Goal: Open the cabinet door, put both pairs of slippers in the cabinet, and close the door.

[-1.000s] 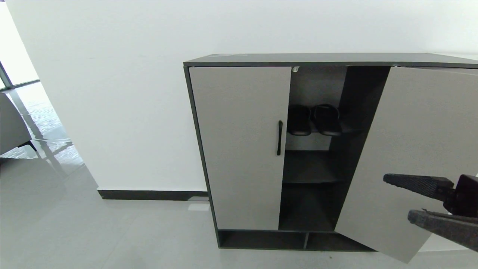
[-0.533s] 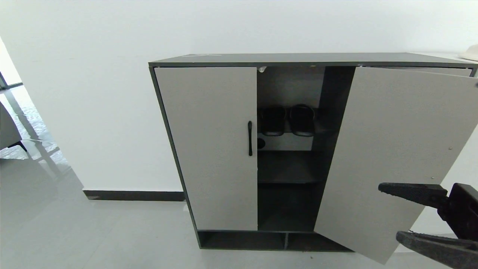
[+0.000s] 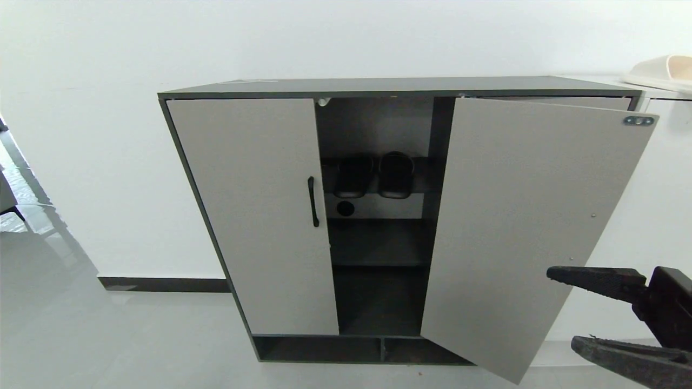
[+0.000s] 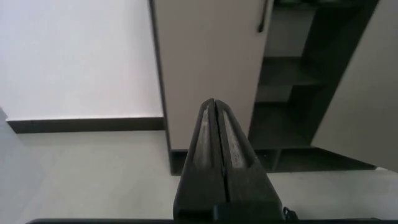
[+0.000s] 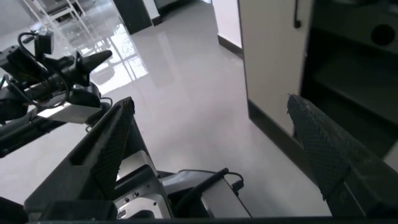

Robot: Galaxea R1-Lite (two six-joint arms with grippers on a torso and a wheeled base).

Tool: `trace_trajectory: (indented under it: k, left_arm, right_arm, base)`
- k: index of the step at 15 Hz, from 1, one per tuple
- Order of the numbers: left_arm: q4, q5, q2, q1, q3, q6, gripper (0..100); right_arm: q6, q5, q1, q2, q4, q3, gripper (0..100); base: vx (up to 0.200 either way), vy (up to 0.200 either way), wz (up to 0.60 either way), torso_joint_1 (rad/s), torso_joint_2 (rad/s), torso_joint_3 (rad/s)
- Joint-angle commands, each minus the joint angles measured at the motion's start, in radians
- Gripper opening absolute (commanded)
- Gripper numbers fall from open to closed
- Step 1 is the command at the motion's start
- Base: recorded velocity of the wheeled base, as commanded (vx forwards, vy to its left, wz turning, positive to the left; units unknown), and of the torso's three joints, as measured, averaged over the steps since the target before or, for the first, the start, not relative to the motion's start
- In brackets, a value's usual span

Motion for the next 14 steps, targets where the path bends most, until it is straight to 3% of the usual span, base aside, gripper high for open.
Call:
trace_trajectory:
  k: [1, 11, 14]
  left_arm:
    - [0.000, 0.000, 0.001, 0.000, 0.000, 0.000, 0]
    - [0.000, 0.002, 0.001, 0.000, 0.000, -0.001, 0]
    - [0.000, 0.002, 0.001, 0.000, 0.000, -0.001, 0]
  right_arm:
    - [0.000, 0.000, 0.000, 0.008, -0.001, 0.002, 100]
    - [-0.003, 0.000, 0.001, 0.007, -0.001, 0.008, 100]
    - [-0.003, -0.003, 0.001, 0.008, -0.001, 0.008, 100]
  base:
    - [0.000, -0.200, -0.60, -0.007, 0.00, 0.007]
    - [0.000, -0.200, 0.00, 0.001, 0.00, 0.002]
    - [0.000, -0.200, 0.60, 0.001, 0.00, 0.002]
